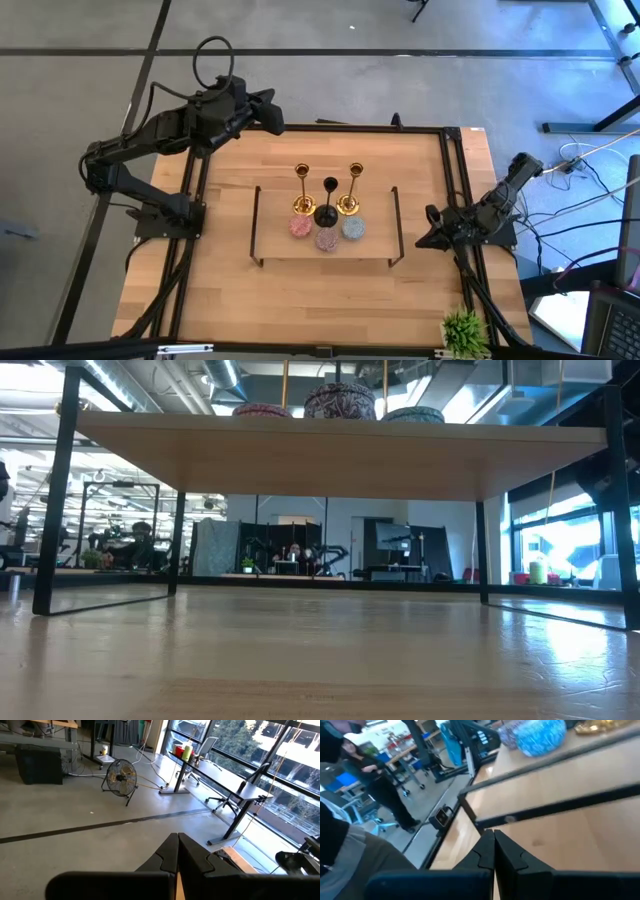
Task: Pick & Place candle stick holders
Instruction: Return to Home Position
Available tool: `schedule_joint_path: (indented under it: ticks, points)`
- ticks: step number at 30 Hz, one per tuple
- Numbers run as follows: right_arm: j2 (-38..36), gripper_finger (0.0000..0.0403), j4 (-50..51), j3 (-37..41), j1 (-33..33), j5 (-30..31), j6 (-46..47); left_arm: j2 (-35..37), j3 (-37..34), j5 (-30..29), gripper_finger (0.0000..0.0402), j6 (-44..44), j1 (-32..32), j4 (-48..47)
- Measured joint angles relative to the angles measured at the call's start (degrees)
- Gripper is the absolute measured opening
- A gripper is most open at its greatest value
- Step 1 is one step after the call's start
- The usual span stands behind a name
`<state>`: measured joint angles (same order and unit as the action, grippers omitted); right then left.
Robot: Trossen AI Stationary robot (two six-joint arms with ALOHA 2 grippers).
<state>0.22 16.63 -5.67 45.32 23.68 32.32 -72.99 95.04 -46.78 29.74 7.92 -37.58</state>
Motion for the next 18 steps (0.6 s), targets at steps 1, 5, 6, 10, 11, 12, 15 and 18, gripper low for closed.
schedule_joint_path:
  ticks: [1,5,6,10,11,12,15,18]
  points:
    - [0.2,0.0000,-0.8,0.0,0.0,-0.3,-0.6,0.0,0.0,0.0,0.0001,0.0,0.0,-0.1]
    - [-0.1,0.0000,-1.9,0.0,-0.6,-0.1,-2.8,0.0,0.0,0.2,0.0002,0.0,0.0,-0.5]
    - [-0.1,0.0000,-2.1,0.0,-0.9,-0.3,-3.0,0.0,0.0,0.2,0.0002,0.0,0.0,-0.5]
    - [-0.1,0.0000,-2.8,0.0,-2.5,-2.5,-4.3,0.0,0.0,0.2,0.0001,0.1,0.0,-0.6]
    - [-0.1,0.0000,-3.2,0.0,-3.1,-3.5,-4.5,0.0,0.0,0.2,0.0002,0.1,0.0,-0.6]
    - [-0.1,0.0000,-3.4,0.0,-3.8,-4.3,-4.7,0.0,0.0,0.2,0.0002,0.1,0.0,-0.6]
    - [-0.1,0.0000,-3.6,0.0,-5.9,-5.9,-5.4,0.0,0.0,0.2,0.0002,0.3,0.0,-0.6]
    - [-0.1,0.0000,-3.8,0.2,-8.5,-7.6,-6.1,0.0,0.0,0.3,0.0001,0.4,0.0,-0.6]
